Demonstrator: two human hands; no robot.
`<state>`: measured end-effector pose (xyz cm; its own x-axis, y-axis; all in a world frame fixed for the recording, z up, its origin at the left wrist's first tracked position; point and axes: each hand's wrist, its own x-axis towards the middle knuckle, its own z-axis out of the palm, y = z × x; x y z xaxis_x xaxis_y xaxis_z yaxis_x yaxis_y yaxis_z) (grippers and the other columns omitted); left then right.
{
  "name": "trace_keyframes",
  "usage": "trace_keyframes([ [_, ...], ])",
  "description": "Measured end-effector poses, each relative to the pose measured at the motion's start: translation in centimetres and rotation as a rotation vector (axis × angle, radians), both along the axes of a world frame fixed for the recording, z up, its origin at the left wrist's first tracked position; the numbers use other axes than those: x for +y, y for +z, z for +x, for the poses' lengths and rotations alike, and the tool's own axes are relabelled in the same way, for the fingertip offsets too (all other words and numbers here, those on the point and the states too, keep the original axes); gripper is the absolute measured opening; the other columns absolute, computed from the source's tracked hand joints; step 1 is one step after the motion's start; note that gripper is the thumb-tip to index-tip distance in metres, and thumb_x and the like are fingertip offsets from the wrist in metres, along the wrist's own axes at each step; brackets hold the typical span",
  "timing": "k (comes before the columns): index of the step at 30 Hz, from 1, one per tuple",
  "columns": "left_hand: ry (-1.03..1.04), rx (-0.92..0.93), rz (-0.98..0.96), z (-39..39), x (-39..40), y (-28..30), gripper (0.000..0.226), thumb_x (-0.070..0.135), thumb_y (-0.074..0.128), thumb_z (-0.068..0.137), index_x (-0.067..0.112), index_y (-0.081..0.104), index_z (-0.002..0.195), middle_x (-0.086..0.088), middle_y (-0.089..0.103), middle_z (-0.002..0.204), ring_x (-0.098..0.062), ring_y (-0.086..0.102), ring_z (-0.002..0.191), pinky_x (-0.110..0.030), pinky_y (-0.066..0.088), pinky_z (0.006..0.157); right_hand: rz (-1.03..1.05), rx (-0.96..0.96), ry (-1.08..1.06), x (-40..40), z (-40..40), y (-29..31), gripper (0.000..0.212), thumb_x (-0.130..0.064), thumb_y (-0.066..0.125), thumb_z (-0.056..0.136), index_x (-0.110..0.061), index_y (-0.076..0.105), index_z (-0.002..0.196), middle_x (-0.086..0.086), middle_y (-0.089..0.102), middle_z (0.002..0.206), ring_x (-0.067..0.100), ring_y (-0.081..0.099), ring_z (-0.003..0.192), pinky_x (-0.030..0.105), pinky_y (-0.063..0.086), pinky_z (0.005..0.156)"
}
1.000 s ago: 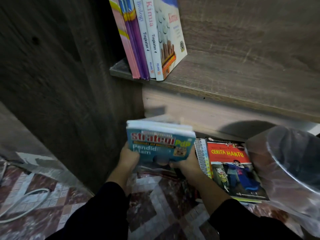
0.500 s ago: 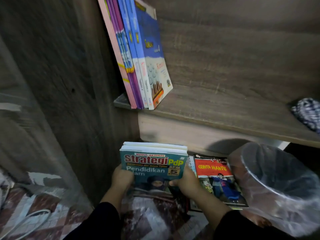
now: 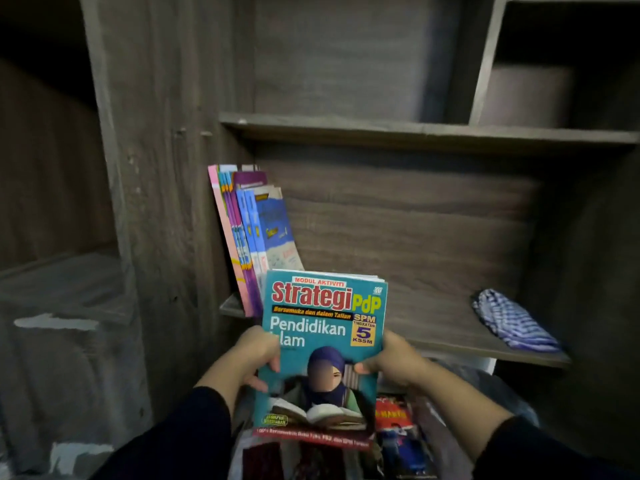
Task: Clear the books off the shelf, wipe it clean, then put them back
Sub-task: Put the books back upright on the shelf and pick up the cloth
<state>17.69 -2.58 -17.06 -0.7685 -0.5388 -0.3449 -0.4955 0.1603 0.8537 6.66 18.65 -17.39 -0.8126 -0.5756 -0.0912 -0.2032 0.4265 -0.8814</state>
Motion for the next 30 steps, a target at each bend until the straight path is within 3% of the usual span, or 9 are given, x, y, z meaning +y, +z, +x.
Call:
trace_keyframes([
  [4,-0.215,0.028,-0.039,-2.0,0.6,4.6,0.038,-0.015,0.047,0.082,0.017,0.057,0.101,-0.011,0.063,0.110,-0.032,0.064,0.095,-0.034,0.059,0.054,-0.097,-0.014,-0.104,1.8,-3.2,3.6,0.046,0.012,0.071,0.071,-0.001,0.053,0.112,0.014,0.067,0.112,0.026,0.066,0.098,0.042,0.054,0.090],
  [8,-0.242,0.122,-0.121,-5.4,1.1,5.4,0.027,-0.009,0.054,0.085,0.013,0.057,0.100,-0.011,0.065,0.098,-0.020,0.059,0.073,-0.027,0.049,0.055,-0.262,-0.026,-0.193,2.3,-6.8,5.2,0.042,0.016,0.067,0.074,0.010,0.052,0.113,0.021,0.068,0.103,0.019,0.069,0.066,0.029,0.057,0.058],
  [11,-0.214,0.197,-0.063,-8.3,1.4,4.8,0.032,-0.008,0.056,0.086,0.004,0.055,0.115,-0.012,0.067,0.101,-0.024,0.061,0.078,-0.029,0.049,0.058,-0.332,0.041,-0.245,2.6,-9.1,5.3,0.030,0.011,0.067,0.077,0.011,0.059,0.106,0.014,0.072,0.087,0.019,0.067,0.064,0.030,0.057,0.063],
  [14,-0.148,0.259,-0.050,-10.8,2.3,4.5,0.031,-0.009,0.055,0.085,0.007,0.061,0.111,-0.013,0.068,0.103,-0.027,0.065,0.089,-0.032,0.053,0.071,-0.452,-0.050,-0.285,2.7,-10.8,4.1,0.015,0.012,0.058,0.083,0.009,0.063,0.097,0.009,0.073,0.069,0.020,0.068,0.054,0.033,0.057,0.059],
  [16,-0.092,0.308,-0.032,-12.6,2.7,4.0,0.027,-0.010,0.055,0.084,0.006,0.067,0.102,-0.014,0.070,0.097,-0.029,0.066,0.089,-0.035,0.055,0.078,-0.472,-0.080,-0.334,2.4,-11.4,3.6,0.014,0.011,0.055,0.086,0.009,0.063,0.097,0.015,0.072,0.074,0.027,0.066,0.060,0.037,0.054,0.065],
  [20,-0.042,0.275,-0.069,-15.3,2.9,2.8,0.021,0.001,0.058,0.083,0.018,0.069,0.080,-0.007,0.074,0.092,-0.025,0.070,0.085,-0.043,0.056,0.085,-0.341,-0.011,-0.411,2.0,-12.8,3.4,0.007,-0.001,0.056,0.091,-0.002,0.062,0.087,0.013,0.066,0.079,0.020,0.060,0.063,0.028,0.046,0.054],
  [22,-0.038,0.217,-0.163,-16.0,2.6,2.7,0.011,0.009,0.062,0.083,0.015,0.070,0.089,-0.006,0.073,0.096,-0.023,0.069,0.088,-0.040,0.056,0.086,-0.271,0.006,-0.439,1.8,-13.5,3.2,0.009,-0.009,0.059,0.091,-0.007,0.063,0.083,0.008,0.066,0.075,0.021,0.062,0.066,0.031,0.049,0.059],
  [25,-0.051,0.155,-0.285,-16.8,1.7,3.3,0.021,0.008,0.072,0.077,0.002,0.069,0.097,-0.011,0.072,0.099,-0.025,0.067,0.094,-0.037,0.054,0.089,-0.140,0.043,-0.492,1.7,-14.4,2.4,0.014,-0.023,0.068,0.085,-0.010,0.070,0.089,0.010,0.073,0.082,0.027,0.069,0.076,0.043,0.056,0.078],
  [30,-0.085,0.061,-0.376,-16.9,1.5,2.9,0.025,0.007,0.074,0.076,0.001,0.064,0.098,-0.012,0.069,0.101,-0.025,0.065,0.093,-0.033,0.053,0.082,-0.015,0.003,-0.484,1.8,-14.5,1.3,0.022,-0.026,0.073,0.080,-0.005,0.071,0.088,0.013,0.073,0.080,0.026,0.069,0.073,0.036,0.054,0.071],
])
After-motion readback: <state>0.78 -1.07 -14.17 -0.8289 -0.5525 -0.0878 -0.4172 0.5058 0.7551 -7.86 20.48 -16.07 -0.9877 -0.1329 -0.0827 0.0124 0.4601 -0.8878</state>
